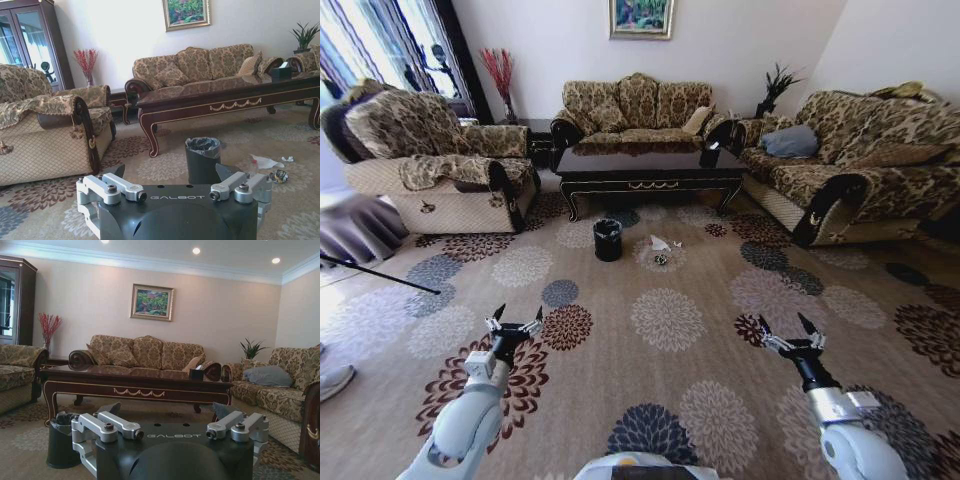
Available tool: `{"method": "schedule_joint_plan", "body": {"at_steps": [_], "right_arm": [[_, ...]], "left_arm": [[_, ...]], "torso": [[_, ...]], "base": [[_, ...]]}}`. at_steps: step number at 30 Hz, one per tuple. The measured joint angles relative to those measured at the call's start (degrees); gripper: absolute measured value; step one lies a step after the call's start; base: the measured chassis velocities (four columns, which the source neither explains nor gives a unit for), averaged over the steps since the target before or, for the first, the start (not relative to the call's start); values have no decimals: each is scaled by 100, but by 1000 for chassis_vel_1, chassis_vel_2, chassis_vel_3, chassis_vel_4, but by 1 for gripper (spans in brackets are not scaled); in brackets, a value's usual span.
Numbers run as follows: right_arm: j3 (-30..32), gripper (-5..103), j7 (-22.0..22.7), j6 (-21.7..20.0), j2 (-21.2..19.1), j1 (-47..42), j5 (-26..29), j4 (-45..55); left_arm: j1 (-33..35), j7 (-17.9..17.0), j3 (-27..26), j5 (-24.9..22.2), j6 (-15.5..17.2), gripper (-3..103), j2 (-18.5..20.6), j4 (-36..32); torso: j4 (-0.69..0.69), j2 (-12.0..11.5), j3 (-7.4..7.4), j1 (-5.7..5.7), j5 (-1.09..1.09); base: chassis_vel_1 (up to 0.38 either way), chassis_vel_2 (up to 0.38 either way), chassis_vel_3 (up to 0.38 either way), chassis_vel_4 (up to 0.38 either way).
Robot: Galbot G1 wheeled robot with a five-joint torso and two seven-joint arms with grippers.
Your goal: Move to the front of the table and pick up the trash from the floor, then place it into the trash bin.
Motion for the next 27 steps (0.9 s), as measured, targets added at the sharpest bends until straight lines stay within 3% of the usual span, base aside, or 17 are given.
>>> {"method": "schedule_joint_plan", "body": {"at_steps": [18, 27], "right_arm": [[-79, 100, -21, 8, 170, -94, -123, 8], [-72, 100, -23, 22, 73, -52, -88, -56]], "left_arm": [[3, 13, 169, 133, -99, 100, -4, 47], [-41, -50, 376, 128, -14, 100, 75, -23]], "torso": [[0, -448, -270, -179, 0], [-1, -630, -379, -251, 0]], "base": [[0, 0, 0, 0], [0, 0, 0, 0]]}}
